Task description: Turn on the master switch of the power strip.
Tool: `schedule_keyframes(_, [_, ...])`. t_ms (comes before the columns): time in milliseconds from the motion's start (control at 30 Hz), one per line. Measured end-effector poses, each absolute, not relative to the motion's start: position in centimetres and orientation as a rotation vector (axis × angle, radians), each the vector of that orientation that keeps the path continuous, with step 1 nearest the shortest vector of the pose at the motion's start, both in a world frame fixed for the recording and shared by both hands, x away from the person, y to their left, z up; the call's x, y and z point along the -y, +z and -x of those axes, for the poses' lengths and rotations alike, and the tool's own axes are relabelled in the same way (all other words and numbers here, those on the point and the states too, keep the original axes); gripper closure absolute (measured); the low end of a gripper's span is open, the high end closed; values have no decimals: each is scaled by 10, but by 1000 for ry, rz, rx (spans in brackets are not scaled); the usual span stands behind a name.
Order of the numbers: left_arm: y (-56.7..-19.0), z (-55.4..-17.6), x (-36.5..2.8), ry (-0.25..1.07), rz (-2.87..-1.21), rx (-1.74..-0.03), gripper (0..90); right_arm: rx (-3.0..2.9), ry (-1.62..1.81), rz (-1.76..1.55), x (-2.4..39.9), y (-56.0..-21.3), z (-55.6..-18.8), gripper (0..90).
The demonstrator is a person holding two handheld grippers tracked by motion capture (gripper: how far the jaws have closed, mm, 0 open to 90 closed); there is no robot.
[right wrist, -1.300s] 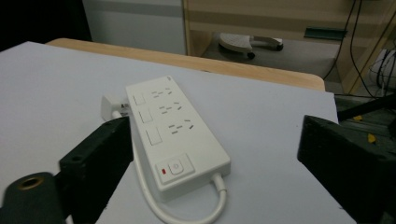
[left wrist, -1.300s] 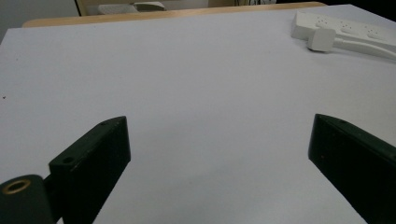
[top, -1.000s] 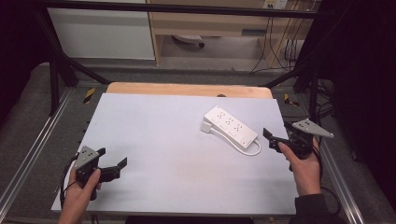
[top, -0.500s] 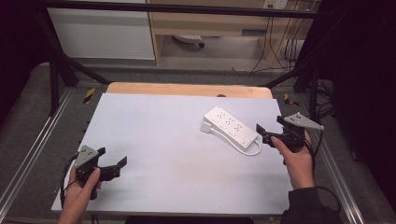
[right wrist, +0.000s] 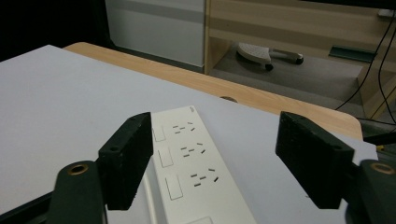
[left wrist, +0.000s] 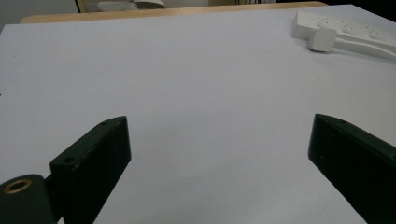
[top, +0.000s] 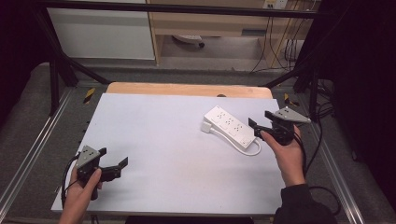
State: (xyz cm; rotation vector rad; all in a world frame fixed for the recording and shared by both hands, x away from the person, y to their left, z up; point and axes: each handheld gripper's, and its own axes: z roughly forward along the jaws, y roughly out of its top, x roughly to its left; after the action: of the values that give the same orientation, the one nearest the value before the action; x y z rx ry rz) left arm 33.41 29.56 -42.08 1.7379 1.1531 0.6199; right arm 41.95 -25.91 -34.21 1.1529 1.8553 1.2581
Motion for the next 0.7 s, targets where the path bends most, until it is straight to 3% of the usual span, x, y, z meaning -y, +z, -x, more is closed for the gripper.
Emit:
schedule_keyframes(433, [-421, -335, -295, 617, -1740, -1150, 59, -1841, 1288, -1193, 261, -339, -442, 515])
schedule_keyframes(700, [-420, -335, -294, 607, -1731, -1134, 59, -1836, 1306, -1205, 263, -347, -453, 544])
